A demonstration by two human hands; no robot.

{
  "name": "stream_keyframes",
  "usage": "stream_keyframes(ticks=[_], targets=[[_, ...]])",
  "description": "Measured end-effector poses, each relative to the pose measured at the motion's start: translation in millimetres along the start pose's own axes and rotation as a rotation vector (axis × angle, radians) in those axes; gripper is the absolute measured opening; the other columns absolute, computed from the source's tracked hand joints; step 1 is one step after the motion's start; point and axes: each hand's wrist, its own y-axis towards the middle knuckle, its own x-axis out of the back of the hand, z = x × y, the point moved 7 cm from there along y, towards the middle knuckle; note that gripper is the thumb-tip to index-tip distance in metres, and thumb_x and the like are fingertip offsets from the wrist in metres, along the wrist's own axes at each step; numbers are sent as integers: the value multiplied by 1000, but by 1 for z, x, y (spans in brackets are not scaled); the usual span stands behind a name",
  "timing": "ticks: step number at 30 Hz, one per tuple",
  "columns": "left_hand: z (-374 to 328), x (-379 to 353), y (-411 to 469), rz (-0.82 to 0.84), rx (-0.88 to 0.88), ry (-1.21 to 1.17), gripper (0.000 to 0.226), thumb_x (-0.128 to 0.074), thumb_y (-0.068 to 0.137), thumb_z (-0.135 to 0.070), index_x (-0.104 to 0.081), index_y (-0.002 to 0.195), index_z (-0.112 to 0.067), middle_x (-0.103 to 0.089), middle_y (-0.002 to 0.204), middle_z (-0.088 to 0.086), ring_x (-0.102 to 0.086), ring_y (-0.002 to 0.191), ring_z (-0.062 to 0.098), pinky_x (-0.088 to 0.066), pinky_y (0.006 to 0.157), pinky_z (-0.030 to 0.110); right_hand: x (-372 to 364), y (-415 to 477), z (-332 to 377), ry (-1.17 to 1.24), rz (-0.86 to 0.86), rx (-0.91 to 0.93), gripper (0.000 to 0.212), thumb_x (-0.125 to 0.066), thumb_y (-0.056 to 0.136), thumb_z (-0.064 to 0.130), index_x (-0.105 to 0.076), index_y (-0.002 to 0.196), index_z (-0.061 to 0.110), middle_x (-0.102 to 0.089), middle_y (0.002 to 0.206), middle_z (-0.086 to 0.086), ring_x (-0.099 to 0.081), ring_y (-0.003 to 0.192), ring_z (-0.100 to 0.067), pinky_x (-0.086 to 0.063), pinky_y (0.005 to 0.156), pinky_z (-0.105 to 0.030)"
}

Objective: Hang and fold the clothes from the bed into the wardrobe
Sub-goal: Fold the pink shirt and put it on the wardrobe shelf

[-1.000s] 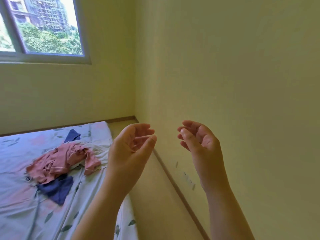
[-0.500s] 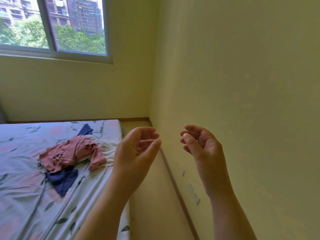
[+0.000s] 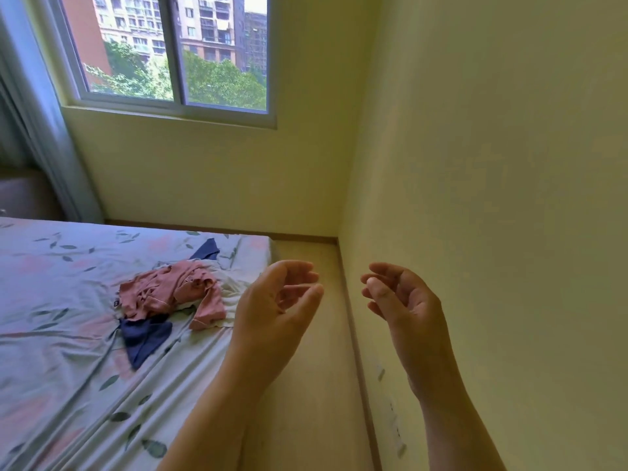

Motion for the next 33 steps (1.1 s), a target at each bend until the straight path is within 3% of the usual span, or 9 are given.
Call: stream_keyframes(ticks=[5, 10, 20, 29, 33], targets=[[44, 7, 34, -53, 81, 34, 22, -68, 86, -22, -62, 107, -28, -70, 99, -10, -67, 90, -1, -55, 73, 16, -40, 41, -48, -14, 115, -63, 17, -63, 92, 24, -64, 109, 28, -71, 98, 7, -68, 94, -10, -56, 81, -22], [90, 16, 79, -77, 140, 25, 23, -69, 86, -21, -63, 108, -24, -70, 100, -10, -66, 89, -5, -52, 68, 10, -77, 97, -76, -27, 179, -76, 17, -63, 91, 26, -64, 108, 29, -70, 98, 6, -68, 94, -7, -55, 77, -17], [160, 33, 175, -129, 248, 16, 19, -69, 87, -15, -65, 104, -22, -72, 94, -6, -68, 85, 0, -54, 68, 15, -124, 204, -130, -69, 247, -128, 16, -65, 90, 27, -66, 106, 31, -72, 97, 8, -68, 94, -8, -56, 78, -23], [215, 10, 283, -257, 309, 98, 22, -71, 86, -16, -65, 106, -22, -72, 97, -4, -68, 88, 2, -56, 67, 18, -155, 341, -183, 12, 420, -134, 13, -64, 92, 19, -65, 103, 27, -71, 89, 16, -68, 84, -1, -51, 65, -12], [233, 10, 319, -345, 358, 156, 22, -71, 86, -16, -65, 105, -24, -72, 97, -8, -69, 89, 4, -57, 72, 19, -171, 405, -201, 15, 490, -144, 14, -65, 92, 23, -66, 104, 28, -72, 91, 10, -68, 86, -3, -54, 69, -15]])
